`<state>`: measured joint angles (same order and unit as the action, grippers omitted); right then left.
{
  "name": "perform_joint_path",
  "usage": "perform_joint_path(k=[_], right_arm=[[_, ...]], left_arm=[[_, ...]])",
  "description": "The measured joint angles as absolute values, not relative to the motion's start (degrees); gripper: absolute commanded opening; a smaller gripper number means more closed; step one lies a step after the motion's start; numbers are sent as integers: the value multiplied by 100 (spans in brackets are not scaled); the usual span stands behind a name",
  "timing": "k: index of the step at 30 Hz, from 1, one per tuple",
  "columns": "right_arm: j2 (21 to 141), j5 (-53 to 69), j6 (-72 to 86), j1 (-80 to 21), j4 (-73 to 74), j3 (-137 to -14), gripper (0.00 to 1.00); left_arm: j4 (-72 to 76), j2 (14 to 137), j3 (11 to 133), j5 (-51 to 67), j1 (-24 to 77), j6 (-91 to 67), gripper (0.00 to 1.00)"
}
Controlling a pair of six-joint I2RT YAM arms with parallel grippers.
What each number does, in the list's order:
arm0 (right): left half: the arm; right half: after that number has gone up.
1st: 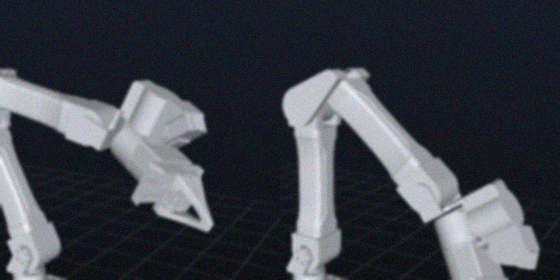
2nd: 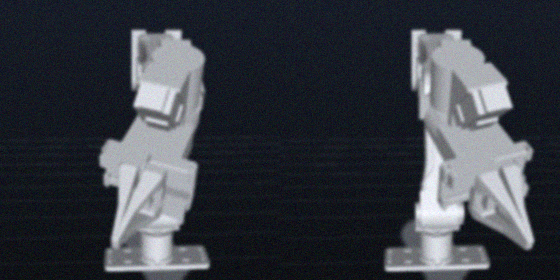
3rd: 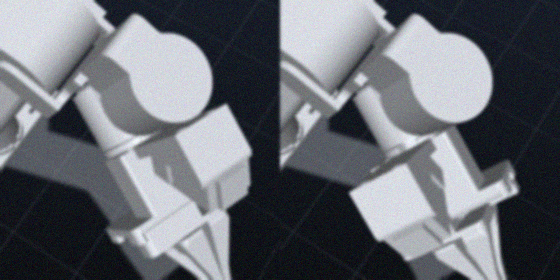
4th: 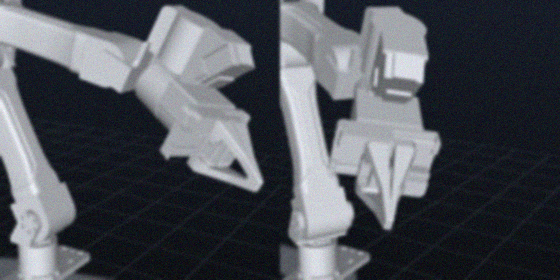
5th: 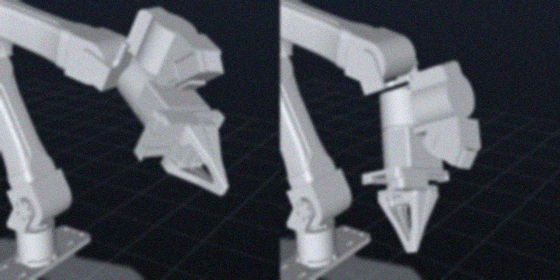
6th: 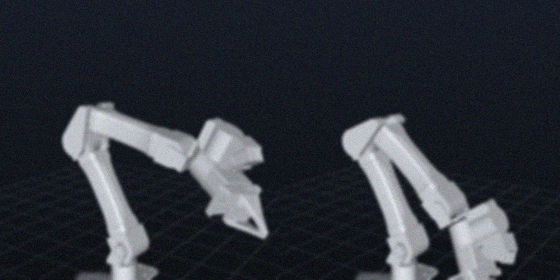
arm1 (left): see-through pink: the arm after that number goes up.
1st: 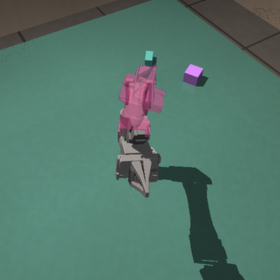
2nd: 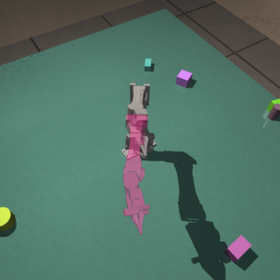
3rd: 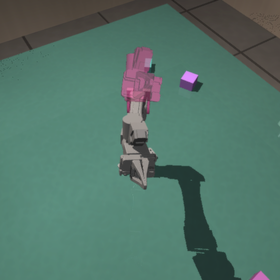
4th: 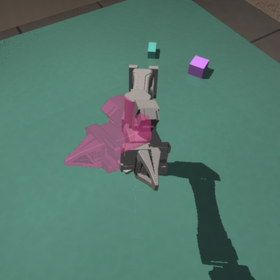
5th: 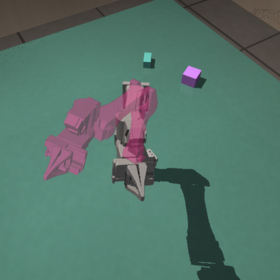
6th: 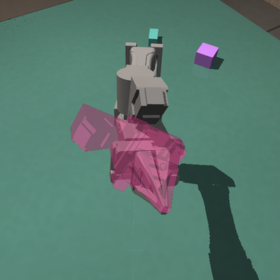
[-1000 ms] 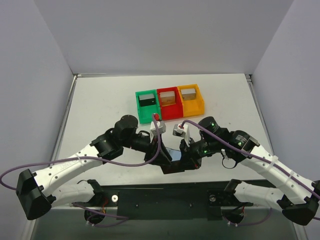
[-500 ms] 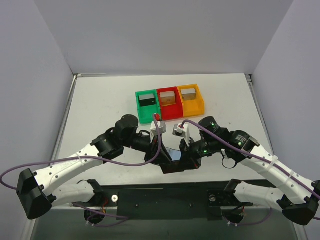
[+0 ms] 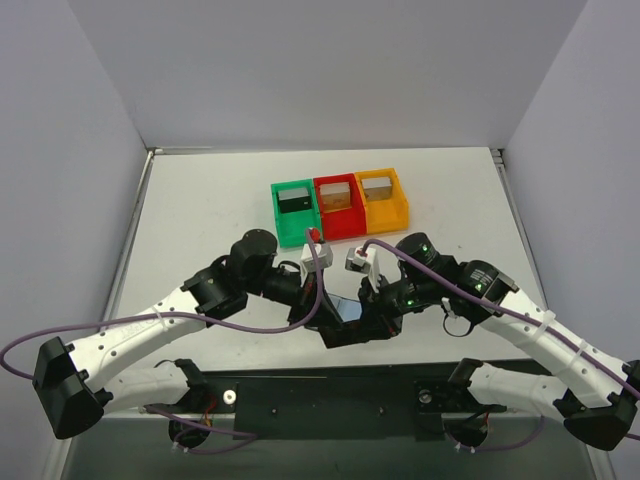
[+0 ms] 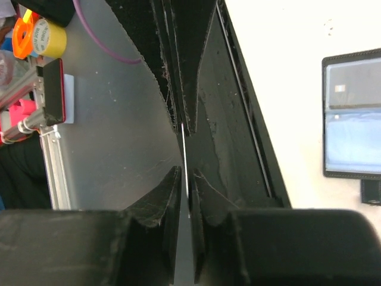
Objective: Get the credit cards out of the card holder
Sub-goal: Place the credit card in the storage box.
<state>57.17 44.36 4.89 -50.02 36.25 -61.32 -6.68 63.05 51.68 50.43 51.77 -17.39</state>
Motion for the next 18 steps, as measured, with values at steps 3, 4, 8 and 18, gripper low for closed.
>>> perform_joint_path(k=[3, 4, 8, 18], right_arm=[[5725, 4383, 589, -5002, 3603, -6132, 45], [5725, 4353, 613, -4991, 3588, -6130, 47], [5640, 4244, 753, -4772, 3542, -6128, 60], [4464, 3269, 1197, -4198, 3452, -5736, 55]], left_arm=[[-650, 6307, 5168, 5057, 5172, -1734, 0], [-644, 6305, 5168, 5057, 5148, -1730, 0], [-668, 6287, 5168, 5144, 4703, -1726, 0], [-585, 6294, 5065, 4442, 2561, -2268, 0]])
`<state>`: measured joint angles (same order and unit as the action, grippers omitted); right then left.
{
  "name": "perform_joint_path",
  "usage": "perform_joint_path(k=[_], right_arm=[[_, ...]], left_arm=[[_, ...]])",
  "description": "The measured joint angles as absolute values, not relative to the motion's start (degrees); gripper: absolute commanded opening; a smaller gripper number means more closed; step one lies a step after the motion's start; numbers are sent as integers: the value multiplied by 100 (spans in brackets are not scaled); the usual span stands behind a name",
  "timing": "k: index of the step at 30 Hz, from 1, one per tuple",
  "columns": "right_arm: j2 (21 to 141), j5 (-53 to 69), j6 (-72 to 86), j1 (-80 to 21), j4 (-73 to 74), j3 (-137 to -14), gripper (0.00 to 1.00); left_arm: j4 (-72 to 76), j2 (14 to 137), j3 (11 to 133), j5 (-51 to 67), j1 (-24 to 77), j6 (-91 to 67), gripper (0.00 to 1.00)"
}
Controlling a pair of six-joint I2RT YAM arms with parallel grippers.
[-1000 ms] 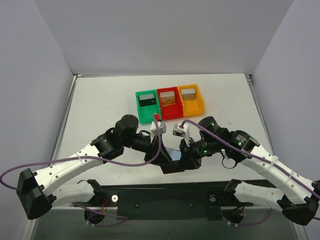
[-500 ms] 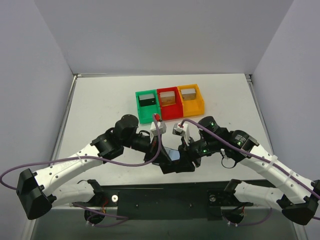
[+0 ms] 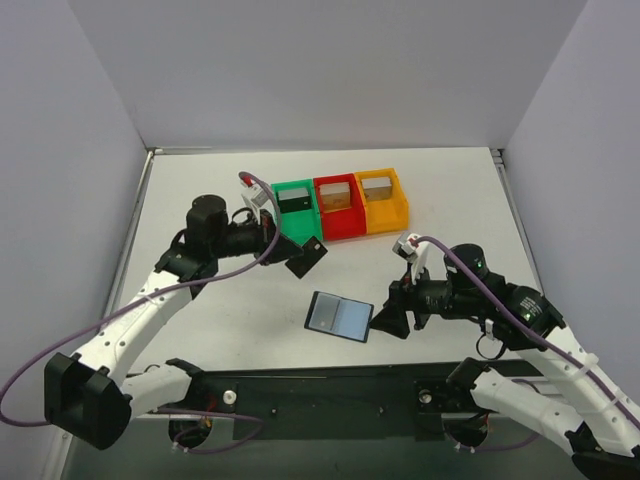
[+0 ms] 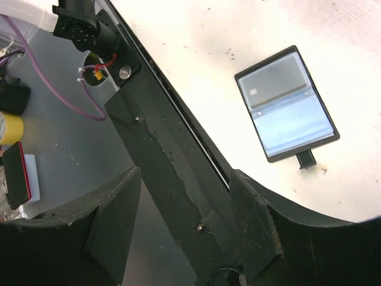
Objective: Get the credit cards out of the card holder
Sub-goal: Place the credit card in the storage box.
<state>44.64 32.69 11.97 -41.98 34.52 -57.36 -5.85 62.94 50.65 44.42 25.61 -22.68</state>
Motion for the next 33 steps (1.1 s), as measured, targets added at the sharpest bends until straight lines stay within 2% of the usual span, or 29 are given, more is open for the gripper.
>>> perform_joint_path(k=[8, 14, 23, 27, 33], right_arm=[[4038, 2932, 1483, -4198, 3323, -5404, 51], [3983, 2891, 1511, -4198, 3199, -5275, 50], [3874, 2943, 1638, -4198, 3022, -5168, 49], [3789, 3026, 1673, -4198, 2976, -5028, 48], [3767, 3074, 1673, -4198, 2963, -4831, 47]], left_arm=[[-185, 7022, 5391, 3472, 2265, -2421, 0], [34, 7640, 5745, 3280, 2274, -810, 0], [576, 8482, 5854, 4141, 1984, 1409, 0], [364, 9240, 6532, 4678, 1769, 2051, 0], [-939, 10044, 7909, 4915, 1691, 3374, 0]])
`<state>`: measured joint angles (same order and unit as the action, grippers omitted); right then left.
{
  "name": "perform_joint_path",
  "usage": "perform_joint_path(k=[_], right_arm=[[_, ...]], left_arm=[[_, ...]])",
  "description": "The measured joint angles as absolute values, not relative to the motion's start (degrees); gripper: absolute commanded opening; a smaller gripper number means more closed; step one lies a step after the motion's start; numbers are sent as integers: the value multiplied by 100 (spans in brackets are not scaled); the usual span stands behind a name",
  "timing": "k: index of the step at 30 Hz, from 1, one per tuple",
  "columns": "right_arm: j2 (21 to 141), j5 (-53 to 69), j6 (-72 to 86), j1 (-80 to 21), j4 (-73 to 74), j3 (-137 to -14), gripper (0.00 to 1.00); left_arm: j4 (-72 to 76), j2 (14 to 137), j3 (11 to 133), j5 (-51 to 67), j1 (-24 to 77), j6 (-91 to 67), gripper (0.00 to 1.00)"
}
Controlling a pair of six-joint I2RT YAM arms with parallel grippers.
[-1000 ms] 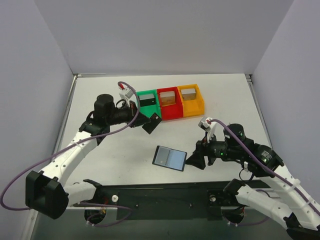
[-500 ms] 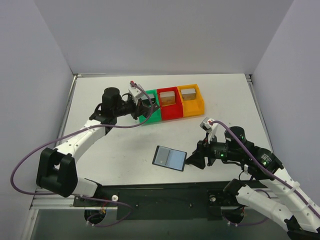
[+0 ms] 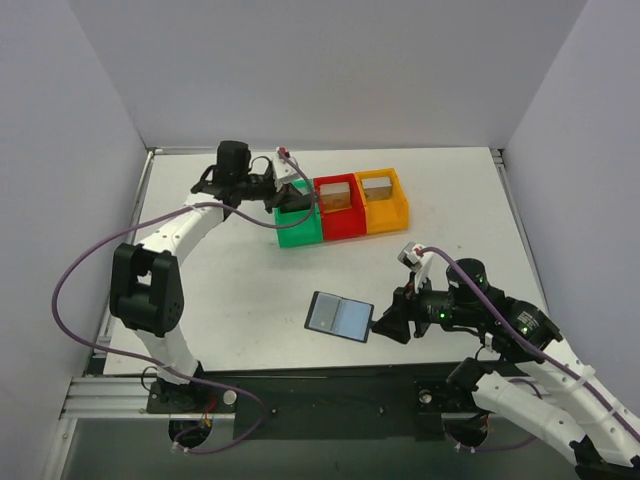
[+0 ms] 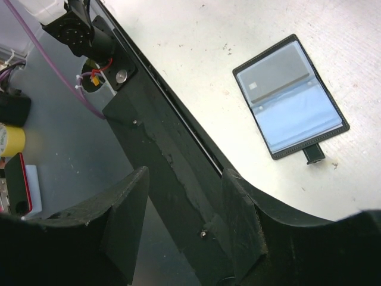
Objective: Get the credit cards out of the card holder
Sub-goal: Place the credit card in the storage box.
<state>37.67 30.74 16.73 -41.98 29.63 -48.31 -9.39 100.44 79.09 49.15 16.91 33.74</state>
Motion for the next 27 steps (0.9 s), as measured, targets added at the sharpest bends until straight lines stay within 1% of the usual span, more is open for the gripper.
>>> perform_joint_path(k=[4, 13, 19, 27], right_arm=[[3721, 3079, 1673, -4198, 2926, -4727, 47], [3754, 3081, 1673, -4198, 2786, -4648, 47], [3844, 3081, 1712, -4198, 2716, -4648, 46], [3931, 3057, 1741, -4198, 2709, -4637, 46]], left_arm=[[-1813, 10285, 8431, 4860, 1693, 4235, 0], [-3105, 10836, 8871, 4372, 1754, 5430, 0], [-3336, 11150, 9166, 4117, 1798, 5712, 0], [-3127, 11343, 9150, 3879, 1857, 5769, 0]])
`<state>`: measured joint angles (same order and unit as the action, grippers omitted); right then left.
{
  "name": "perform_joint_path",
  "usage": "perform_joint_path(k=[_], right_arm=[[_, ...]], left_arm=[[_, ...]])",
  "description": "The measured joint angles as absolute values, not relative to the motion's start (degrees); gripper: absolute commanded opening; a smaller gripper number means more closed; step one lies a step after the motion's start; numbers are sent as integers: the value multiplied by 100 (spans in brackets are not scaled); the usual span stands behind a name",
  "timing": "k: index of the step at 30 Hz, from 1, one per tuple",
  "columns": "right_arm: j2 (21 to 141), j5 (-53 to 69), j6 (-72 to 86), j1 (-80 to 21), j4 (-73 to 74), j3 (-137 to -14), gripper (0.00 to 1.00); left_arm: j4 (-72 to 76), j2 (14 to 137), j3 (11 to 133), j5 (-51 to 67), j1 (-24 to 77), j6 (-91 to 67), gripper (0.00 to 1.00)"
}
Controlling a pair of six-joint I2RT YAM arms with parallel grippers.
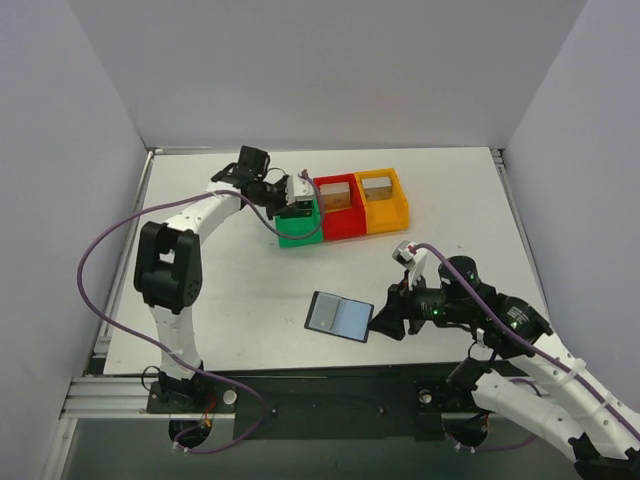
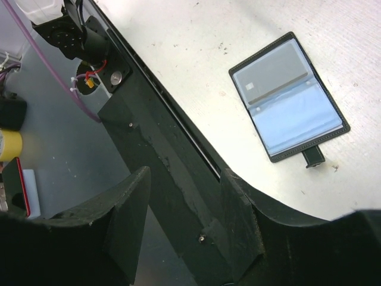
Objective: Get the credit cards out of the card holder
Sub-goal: Place the credit card in the storage box.
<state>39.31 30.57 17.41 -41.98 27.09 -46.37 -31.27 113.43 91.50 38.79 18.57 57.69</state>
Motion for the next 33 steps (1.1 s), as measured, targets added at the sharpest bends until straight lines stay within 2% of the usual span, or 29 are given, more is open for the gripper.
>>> perform_joint_path(k=[33], right_arm=[[4442, 2934, 1850, -4198, 2377, -4637, 45]], left_arm=[[-2049, 12140, 9218, 3140, 1970, 5850, 0]])
